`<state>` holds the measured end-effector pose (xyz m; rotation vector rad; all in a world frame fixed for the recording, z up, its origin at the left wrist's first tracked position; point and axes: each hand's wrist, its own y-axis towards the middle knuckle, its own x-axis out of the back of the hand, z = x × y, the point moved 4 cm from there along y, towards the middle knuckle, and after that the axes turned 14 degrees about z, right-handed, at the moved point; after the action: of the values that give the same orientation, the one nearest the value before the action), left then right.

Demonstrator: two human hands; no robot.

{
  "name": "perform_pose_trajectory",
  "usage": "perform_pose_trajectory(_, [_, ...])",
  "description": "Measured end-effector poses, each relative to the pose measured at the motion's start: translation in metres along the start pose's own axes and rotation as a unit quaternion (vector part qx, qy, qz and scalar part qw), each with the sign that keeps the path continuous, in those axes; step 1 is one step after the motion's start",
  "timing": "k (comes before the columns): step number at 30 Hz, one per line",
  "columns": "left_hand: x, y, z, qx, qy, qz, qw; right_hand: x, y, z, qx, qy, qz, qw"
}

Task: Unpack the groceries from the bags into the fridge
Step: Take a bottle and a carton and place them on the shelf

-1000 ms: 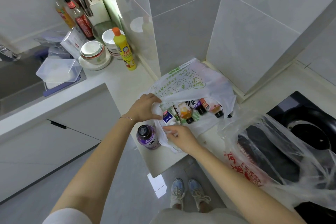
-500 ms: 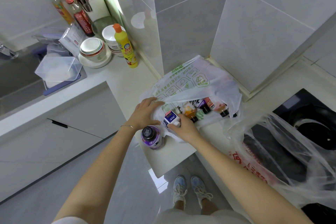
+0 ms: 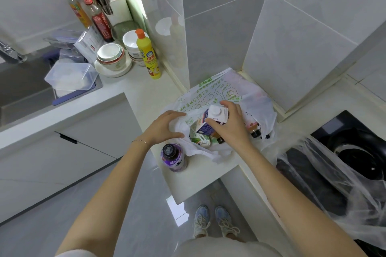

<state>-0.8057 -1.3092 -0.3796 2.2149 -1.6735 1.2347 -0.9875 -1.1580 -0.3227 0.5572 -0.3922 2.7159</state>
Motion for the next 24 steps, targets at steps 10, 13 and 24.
perform_pose_trajectory(10, [-0.002,-0.099,-0.036,0.023,-0.189,-0.061,0.980,-0.008,-0.027,0.033,0.051,0.086,0.115,0.988])
perform_pose_trajectory(13, [-0.031,-0.111,-0.032,0.037,-0.221,-0.053,0.973,-0.022,-0.034,0.022,0.038,0.076,0.124,0.989])
perform_pose_trajectory(24, [-0.094,-0.105,-0.024,0.053,-0.291,-0.196,0.935,-0.037,-0.046,-0.001,0.014,0.053,0.138,0.989])
